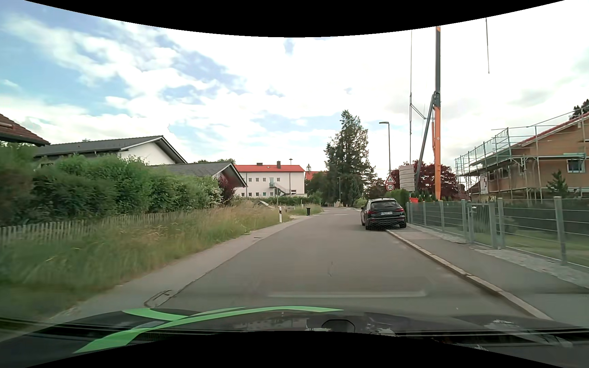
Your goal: Follow the waypoints while adhering to traffic rules and regulations
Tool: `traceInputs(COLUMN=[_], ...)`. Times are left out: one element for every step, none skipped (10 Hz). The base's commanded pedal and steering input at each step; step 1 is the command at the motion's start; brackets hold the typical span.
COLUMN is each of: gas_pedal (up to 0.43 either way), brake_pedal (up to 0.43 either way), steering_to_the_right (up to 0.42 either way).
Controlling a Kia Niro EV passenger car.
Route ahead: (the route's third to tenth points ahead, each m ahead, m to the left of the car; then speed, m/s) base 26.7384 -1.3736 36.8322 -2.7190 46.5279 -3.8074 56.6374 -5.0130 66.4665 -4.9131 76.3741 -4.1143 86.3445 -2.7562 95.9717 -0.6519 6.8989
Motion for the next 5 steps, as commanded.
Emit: traceInputs(gas_pedal=[0.15, 0.138, 0.138, 0.138, 0.138], brake_pedal=[0.0, 0.0, 0.0, 0.0, 0.0], steering_to_the_right=[0.001, 0.001, 0.001, 0.001, 0.001])
